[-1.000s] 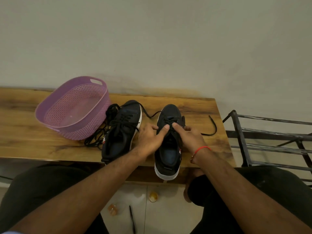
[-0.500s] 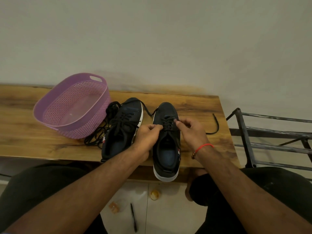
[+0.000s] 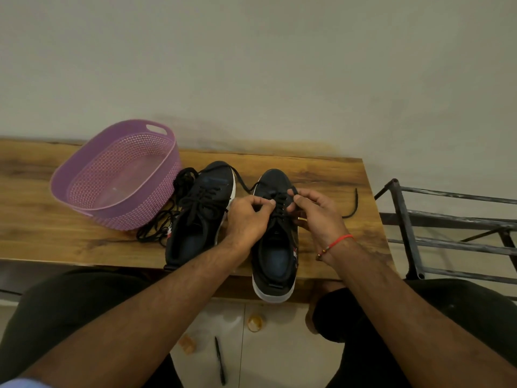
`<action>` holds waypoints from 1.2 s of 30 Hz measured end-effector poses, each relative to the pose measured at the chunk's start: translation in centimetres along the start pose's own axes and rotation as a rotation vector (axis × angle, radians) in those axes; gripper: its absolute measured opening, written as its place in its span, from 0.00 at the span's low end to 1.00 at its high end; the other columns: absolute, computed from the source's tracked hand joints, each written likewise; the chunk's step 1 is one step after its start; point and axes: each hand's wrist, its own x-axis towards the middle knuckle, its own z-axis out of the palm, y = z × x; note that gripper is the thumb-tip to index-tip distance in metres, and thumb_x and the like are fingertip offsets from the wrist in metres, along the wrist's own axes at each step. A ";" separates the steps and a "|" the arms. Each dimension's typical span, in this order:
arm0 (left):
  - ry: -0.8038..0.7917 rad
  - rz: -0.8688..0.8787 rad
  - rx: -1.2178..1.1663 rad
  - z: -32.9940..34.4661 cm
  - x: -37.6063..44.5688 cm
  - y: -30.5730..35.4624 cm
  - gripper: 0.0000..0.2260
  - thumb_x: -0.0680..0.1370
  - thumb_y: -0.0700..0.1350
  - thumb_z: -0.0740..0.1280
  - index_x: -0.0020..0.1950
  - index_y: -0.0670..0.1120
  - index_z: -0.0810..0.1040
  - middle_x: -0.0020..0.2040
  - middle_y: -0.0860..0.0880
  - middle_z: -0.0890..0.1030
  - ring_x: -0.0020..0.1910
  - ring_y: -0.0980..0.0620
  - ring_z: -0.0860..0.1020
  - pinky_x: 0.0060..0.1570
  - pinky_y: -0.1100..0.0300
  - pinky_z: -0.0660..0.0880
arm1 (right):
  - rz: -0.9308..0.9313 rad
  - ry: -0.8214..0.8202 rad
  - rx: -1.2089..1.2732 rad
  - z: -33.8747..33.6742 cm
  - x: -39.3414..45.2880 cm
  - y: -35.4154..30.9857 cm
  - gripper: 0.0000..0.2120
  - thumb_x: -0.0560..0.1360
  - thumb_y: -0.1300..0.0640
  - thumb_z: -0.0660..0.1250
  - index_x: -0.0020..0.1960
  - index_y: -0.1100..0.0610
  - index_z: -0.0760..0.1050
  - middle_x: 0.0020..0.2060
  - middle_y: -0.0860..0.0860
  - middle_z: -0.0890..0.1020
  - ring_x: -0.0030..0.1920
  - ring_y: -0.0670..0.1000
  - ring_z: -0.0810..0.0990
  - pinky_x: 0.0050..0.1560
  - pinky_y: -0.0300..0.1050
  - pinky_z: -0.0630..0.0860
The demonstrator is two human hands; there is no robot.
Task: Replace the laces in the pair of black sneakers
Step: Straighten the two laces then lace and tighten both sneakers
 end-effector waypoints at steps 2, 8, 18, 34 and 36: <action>-0.014 -0.060 -0.126 -0.1 -0.2 0.3 0.06 0.82 0.51 0.67 0.55 0.50 0.80 0.51 0.50 0.83 0.51 0.52 0.82 0.49 0.56 0.82 | 0.007 -0.006 0.011 0.1 0.0 -0.1 0.10 0.81 0.60 0.63 0.59 0.56 0.81 0.35 0.49 0.81 0.43 0.48 0.81 0.48 0.46 0.77; -0.088 -0.054 -0.494 -1.2 -0.5 2.0 0.08 0.82 0.40 0.67 0.60 0.48 0.79 0.49 0.50 0.87 0.49 0.56 0.84 0.40 0.67 0.79 | 0.008 -0.047 -0.012 0.2 0.1 -0.6 0.10 0.81 0.60 0.63 0.58 0.55 0.81 0.34 0.49 0.79 0.38 0.46 0.79 0.41 0.40 0.77; -0.386 0.713 0.150 -3.6 -0.7 4.7 0.20 0.87 0.50 0.57 0.79 0.48 0.64 0.66 0.51 0.81 0.67 0.55 0.78 0.67 0.51 0.75 | -0.294 -0.350 -0.385 0.5 -0.5 -1.3 0.12 0.83 0.52 0.61 0.56 0.55 0.81 0.48 0.51 0.85 0.51 0.49 0.84 0.51 0.47 0.80; -0.976 -0.033 0.811 -8.9 -1.4 6.1 0.15 0.83 0.57 0.61 0.55 0.52 0.84 0.42 0.56 0.83 0.44 0.55 0.83 0.43 0.56 0.81 | -0.314 -0.129 -0.419 -0.2 0.8 -1.8 0.05 0.77 0.58 0.71 0.46 0.60 0.84 0.42 0.46 0.85 0.45 0.46 0.83 0.48 0.40 0.80; -0.890 -0.038 0.788 -8.8 -1.4 6.1 0.15 0.84 0.57 0.57 0.54 0.53 0.82 0.39 0.58 0.83 0.43 0.57 0.82 0.46 0.55 0.81 | -0.312 -0.145 -0.419 -0.3 0.8 -1.8 0.05 0.77 0.59 0.71 0.47 0.60 0.84 0.42 0.45 0.85 0.46 0.44 0.83 0.47 0.37 0.78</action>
